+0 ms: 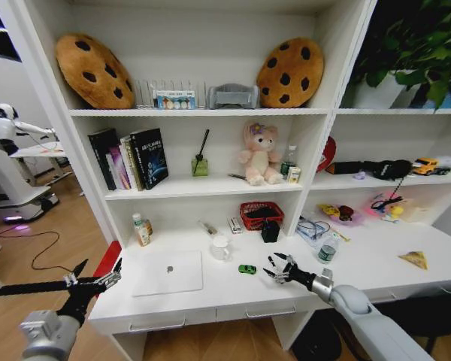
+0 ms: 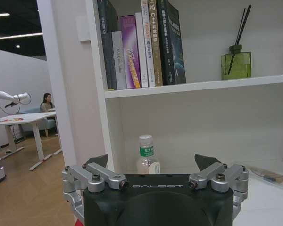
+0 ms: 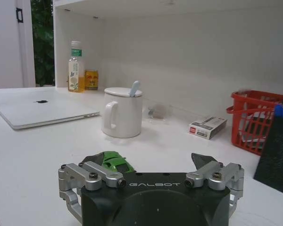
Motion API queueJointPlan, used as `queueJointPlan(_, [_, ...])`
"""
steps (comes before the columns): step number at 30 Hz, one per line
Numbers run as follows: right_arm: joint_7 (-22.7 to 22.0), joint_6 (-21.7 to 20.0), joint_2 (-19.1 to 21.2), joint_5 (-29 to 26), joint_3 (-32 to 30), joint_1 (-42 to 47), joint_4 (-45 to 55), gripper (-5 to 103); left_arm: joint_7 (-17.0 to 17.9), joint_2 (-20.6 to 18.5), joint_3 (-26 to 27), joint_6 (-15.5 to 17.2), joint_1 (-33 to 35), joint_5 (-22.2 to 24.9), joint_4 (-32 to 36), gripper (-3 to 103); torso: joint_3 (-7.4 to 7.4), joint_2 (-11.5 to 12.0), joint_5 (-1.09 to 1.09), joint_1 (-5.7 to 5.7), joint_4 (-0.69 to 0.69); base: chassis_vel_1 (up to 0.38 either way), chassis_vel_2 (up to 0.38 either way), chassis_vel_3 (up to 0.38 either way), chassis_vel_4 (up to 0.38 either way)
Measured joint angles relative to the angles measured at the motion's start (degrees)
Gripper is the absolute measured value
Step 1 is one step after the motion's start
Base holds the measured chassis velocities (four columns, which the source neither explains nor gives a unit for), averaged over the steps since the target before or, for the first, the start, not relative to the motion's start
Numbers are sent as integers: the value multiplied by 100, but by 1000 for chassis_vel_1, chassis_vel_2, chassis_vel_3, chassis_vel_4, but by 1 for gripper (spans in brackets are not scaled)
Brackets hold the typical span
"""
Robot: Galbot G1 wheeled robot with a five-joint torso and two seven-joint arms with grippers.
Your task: Organize the objects on the table.
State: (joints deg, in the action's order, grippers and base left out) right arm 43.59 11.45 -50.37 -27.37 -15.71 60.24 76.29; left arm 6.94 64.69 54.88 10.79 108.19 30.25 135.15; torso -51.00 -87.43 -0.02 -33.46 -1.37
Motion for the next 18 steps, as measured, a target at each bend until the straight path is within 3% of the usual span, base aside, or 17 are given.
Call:
queueJointPlan(9, [-55,119,-246,136,1009,-737,-701,100,0,0,0,0,0,0,0,100,0,0,1,0,1,0,0,0,0])
queueJointPlan(16, [12,345,-478,340,1278,-1200,-1320,101,0,-1,0,0,0,0,-1,100,2,-2,-2,1,1,0,0,0,0])
queueJointPlan(18, [38,371,-517,360,1288,-1238,-1379,96,0,-1,0,0,0,0,-1,100,3,-3,-3,1,0,0,0,0,0])
